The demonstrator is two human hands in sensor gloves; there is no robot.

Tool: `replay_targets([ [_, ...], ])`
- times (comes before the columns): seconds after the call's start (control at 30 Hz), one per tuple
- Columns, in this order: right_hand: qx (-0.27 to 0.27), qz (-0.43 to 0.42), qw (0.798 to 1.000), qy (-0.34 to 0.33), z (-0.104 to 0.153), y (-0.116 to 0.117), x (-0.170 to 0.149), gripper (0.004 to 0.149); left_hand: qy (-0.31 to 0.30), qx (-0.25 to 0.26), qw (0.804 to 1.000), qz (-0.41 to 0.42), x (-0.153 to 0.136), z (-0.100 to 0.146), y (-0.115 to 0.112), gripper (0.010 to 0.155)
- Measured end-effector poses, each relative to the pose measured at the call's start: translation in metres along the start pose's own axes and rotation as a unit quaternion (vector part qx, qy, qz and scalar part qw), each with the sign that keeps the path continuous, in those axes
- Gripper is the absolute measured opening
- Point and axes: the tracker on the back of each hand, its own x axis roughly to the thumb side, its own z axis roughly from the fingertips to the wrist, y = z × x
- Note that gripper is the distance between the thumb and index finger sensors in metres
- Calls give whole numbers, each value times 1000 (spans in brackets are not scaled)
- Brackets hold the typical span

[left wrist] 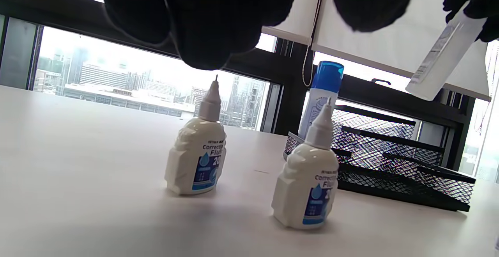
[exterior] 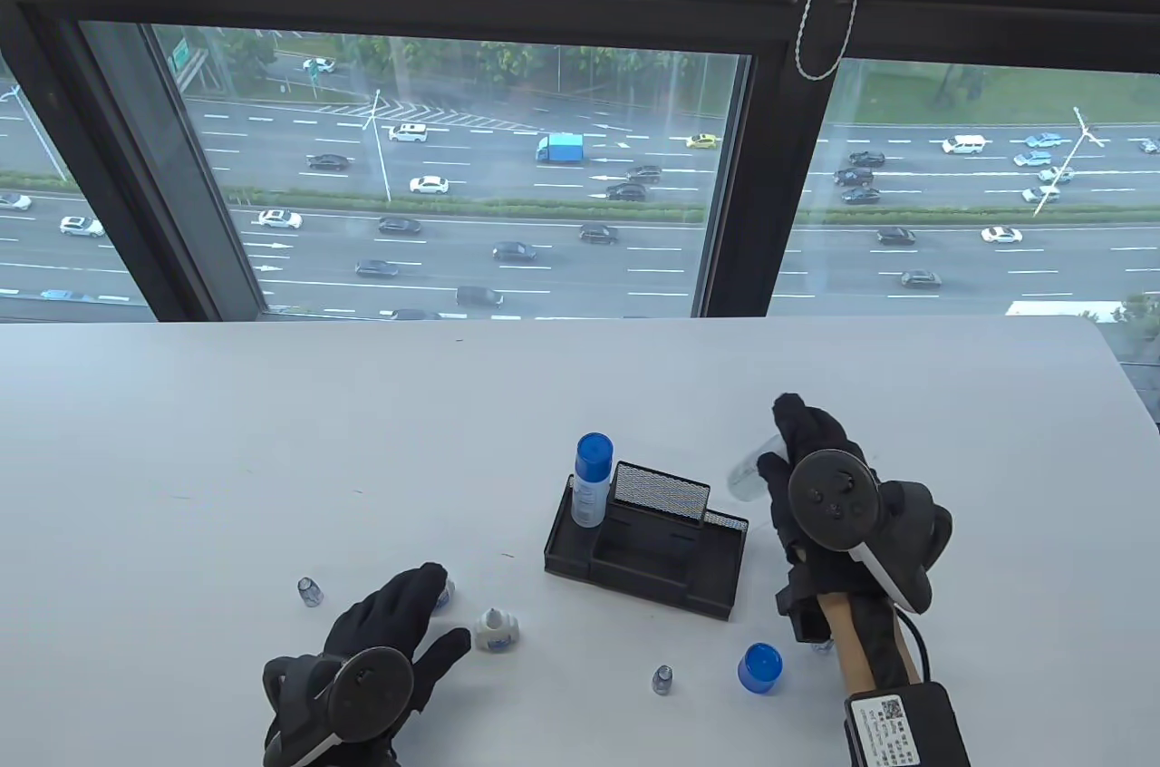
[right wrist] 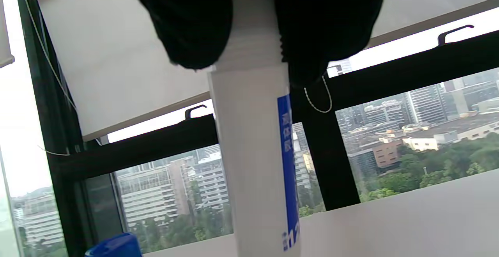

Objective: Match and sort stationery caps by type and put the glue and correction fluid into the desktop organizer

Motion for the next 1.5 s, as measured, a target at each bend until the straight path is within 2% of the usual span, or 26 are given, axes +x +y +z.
replay_targets([
  [0.13, 17, -84, 993, -79, 17, -6, 39, 60, -5, 2, 1000, 8, 5, 0, 1, 71],
  [0.27, 51, -115, 980, -157, 38, -2, 81, 60, -12, -1, 999, 42, 9, 1, 2, 74],
  [0.33, 71, -122, 971, -193, 50, 5, 99, 61, -22, -9, 998, 61, 9, 1, 2, 81],
  [0.47, 117, -112, 957, -239, 74, 31, 128, 61, -39, -16, 991, 125, 10, 4, 3, 96],
  [0.67, 139, -91, 949, -267, 94, 70, 144, 61, -64, -9, 987, 147, 15, 6, 3, 98],
  [0.87, 159, -136, 937, -281, 98, 93, 145, 62, -68, -26, 982, 174, 21, 3, -8, 85],
  [0.97, 160, -121, 937, -287, 98, 94, 144, 62, -71, -31, 982, 170, 23, 2, -10, 76],
  [1.13, 173, -119, 936, -282, 92, 90, 139, 63, -72, -21, 983, 170, 28, 0, -10, 73],
  [1.2, 200, -123, 939, -250, 86, 86, 129, 68, -64, -18, 983, 173, 25, 0, -12, 74],
  [1.27, 174, -132, 950, -224, 79, 81, 115, 70, -52, -21, 979, 195, 19, -1, -12, 73],
  [1.4, 154, -109, 975, -121, 61, 71, 72, 69, -26, -16, 968, 248, 7, 0, -9, 74],
  [1.47, 171, -82, 981, -50, 54, 67, 39, 68, -15, -14, 966, 258, 3, 0, -9, 74],
  [1.5, 173, -77, 981, -40, 54, 67, 33, 69, -12, -13, 965, 261, 2, -1, -9, 74],
])
